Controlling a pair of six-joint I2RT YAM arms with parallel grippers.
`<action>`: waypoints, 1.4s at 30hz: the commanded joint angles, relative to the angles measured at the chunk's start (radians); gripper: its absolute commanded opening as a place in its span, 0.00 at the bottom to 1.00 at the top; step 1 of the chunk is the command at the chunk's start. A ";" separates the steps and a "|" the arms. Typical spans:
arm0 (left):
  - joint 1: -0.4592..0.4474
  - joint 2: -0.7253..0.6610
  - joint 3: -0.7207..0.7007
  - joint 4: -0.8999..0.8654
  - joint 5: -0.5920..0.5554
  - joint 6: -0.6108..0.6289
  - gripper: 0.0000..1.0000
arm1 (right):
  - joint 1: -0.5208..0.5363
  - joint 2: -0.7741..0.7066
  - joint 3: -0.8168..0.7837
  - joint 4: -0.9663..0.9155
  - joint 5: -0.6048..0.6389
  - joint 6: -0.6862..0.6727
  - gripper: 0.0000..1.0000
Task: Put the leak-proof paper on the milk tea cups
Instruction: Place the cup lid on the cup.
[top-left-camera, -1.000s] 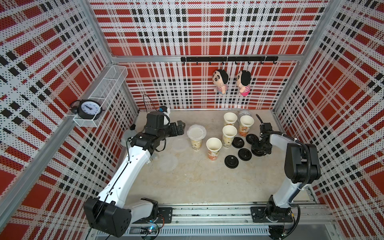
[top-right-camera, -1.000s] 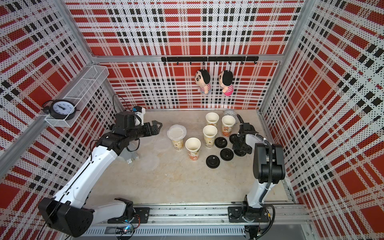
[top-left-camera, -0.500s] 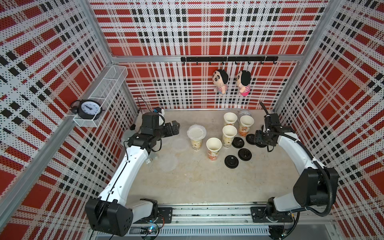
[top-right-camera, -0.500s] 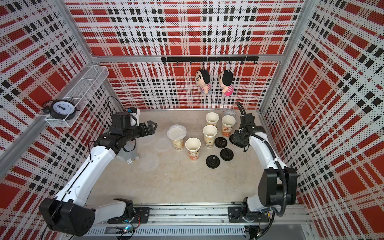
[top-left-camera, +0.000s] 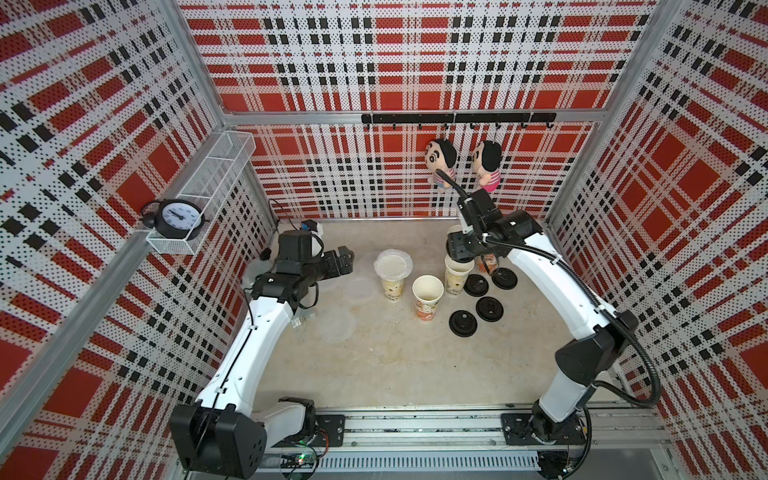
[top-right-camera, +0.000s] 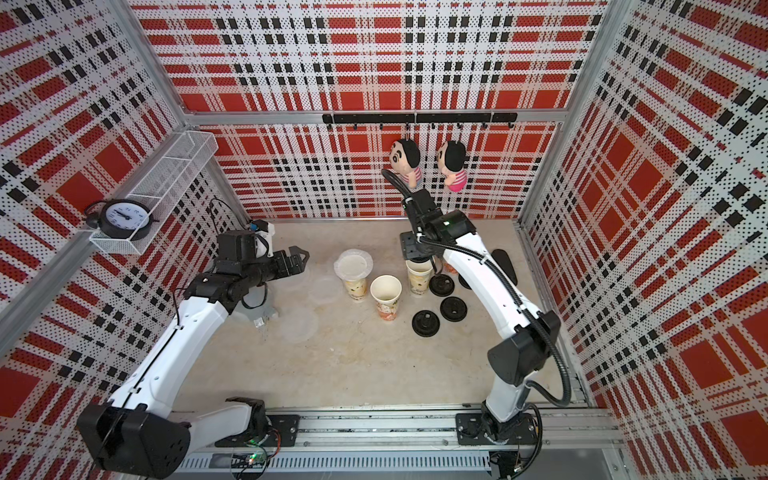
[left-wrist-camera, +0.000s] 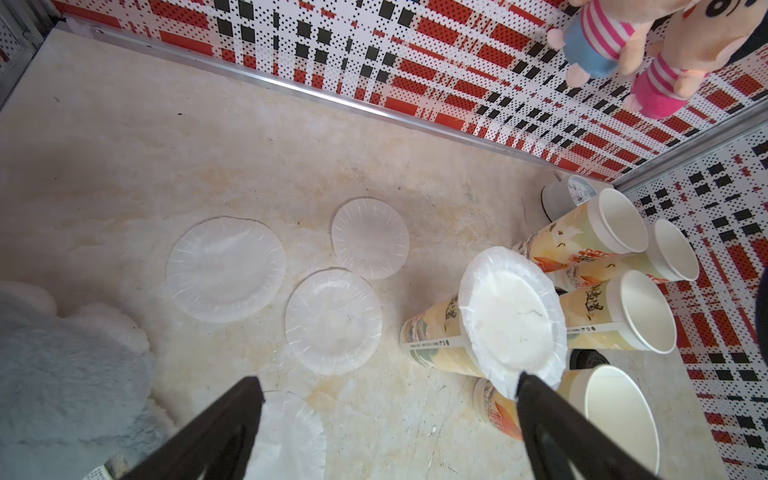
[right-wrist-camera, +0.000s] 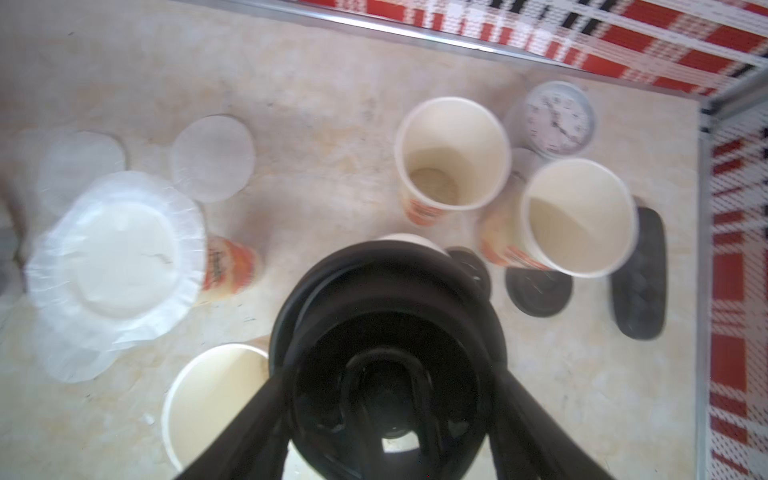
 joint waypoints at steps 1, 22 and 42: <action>0.012 -0.027 -0.010 -0.001 0.002 0.016 0.98 | 0.071 0.144 0.197 -0.126 -0.004 -0.039 0.70; 0.022 -0.030 -0.035 -0.014 -0.029 0.027 0.98 | 0.180 0.434 0.479 -0.130 -0.174 -0.070 0.68; 0.024 -0.029 -0.035 -0.019 -0.029 0.038 0.98 | 0.184 0.490 0.532 -0.099 -0.224 -0.063 0.68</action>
